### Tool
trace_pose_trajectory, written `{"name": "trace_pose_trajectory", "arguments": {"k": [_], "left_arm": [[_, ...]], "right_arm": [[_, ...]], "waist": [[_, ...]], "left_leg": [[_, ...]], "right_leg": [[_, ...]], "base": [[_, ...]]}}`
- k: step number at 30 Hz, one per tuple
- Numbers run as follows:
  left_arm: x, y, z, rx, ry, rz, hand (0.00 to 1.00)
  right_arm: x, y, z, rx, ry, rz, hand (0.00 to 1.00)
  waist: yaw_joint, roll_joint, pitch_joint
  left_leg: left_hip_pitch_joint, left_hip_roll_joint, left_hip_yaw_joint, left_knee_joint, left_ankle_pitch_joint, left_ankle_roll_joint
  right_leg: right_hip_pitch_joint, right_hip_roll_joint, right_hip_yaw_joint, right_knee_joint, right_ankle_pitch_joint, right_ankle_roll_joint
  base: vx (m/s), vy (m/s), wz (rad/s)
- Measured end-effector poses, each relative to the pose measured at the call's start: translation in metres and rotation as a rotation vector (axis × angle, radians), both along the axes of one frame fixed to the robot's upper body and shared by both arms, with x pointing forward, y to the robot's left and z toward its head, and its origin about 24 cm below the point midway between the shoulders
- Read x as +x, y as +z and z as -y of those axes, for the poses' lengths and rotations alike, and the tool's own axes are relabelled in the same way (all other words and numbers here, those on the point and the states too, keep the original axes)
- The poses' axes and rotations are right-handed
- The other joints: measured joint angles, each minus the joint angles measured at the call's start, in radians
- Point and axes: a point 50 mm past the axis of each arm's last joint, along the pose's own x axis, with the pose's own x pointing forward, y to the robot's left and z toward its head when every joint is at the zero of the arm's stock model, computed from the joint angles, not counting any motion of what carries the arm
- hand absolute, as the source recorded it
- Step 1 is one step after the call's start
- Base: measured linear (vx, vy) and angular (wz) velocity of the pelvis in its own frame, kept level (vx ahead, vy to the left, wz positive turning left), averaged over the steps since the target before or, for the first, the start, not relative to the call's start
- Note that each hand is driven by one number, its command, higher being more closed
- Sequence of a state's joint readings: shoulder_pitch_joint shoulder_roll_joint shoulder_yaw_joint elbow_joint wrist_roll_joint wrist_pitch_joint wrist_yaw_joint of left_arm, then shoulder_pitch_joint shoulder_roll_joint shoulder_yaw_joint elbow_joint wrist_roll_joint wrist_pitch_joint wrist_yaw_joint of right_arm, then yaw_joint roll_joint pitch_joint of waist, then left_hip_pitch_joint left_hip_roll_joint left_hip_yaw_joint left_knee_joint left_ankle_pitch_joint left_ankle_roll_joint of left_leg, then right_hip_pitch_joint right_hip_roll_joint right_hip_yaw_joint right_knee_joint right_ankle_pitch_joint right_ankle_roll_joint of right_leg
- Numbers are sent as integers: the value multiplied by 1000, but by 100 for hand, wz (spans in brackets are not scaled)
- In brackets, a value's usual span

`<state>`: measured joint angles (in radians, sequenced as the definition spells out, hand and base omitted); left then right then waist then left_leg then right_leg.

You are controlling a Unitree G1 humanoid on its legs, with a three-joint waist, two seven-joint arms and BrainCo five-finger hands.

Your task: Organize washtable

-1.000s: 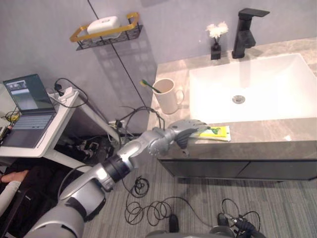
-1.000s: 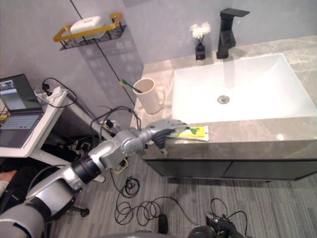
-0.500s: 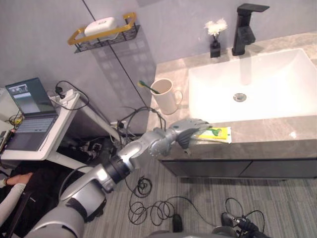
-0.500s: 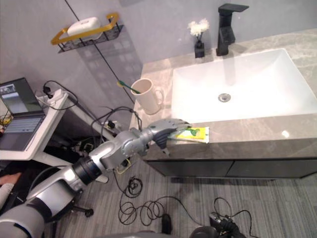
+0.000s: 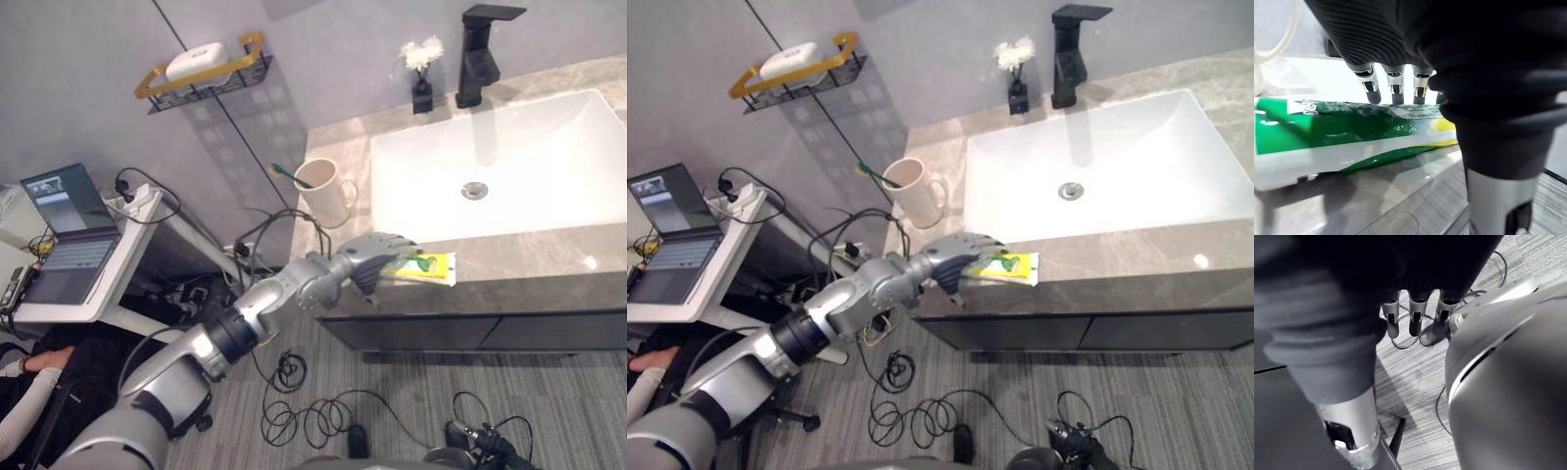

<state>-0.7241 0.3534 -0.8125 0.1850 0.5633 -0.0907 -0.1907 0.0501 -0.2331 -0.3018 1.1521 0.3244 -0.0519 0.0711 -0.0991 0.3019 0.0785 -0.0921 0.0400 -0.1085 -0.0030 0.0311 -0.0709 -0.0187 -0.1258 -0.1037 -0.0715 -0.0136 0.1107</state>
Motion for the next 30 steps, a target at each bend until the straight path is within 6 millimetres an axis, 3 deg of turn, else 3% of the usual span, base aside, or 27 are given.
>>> {"name": "trace_pose_trajectory", "arguments": {"k": [10,21,22,30], "left_arm": [[3,3,10,-56,12,1,0],[11,6,17,-62,36,32,0],[11,6,17,-64,34,34,100],[15,18,23,-88,30,74,100]], "right_arm": [[-1,1,4,-9,-17,5,0],[-1,3,8,-13,-54,23,0],[-1,3,8,-13,-55,22,0],[-1,3,9,-13,-59,24,0]], "waist": [[-2,16,9],[-25,36,32],[-25,36,34],[-27,36,42]], "left_leg": [[0,5,5,0,-6,-2],[0,11,28,3,-21,-8],[0,11,28,3,-21,-8],[-3,11,28,3,-21,-8]], "right_leg": [[-3,4,3,-1,0,0],[-14,9,25,0,-6,0],[-15,8,25,0,-6,0],[-19,8,25,0,-7,0]], "base": [[0,0,0],[16,-5,-6],[0,0,0],[0,0,0]]}}
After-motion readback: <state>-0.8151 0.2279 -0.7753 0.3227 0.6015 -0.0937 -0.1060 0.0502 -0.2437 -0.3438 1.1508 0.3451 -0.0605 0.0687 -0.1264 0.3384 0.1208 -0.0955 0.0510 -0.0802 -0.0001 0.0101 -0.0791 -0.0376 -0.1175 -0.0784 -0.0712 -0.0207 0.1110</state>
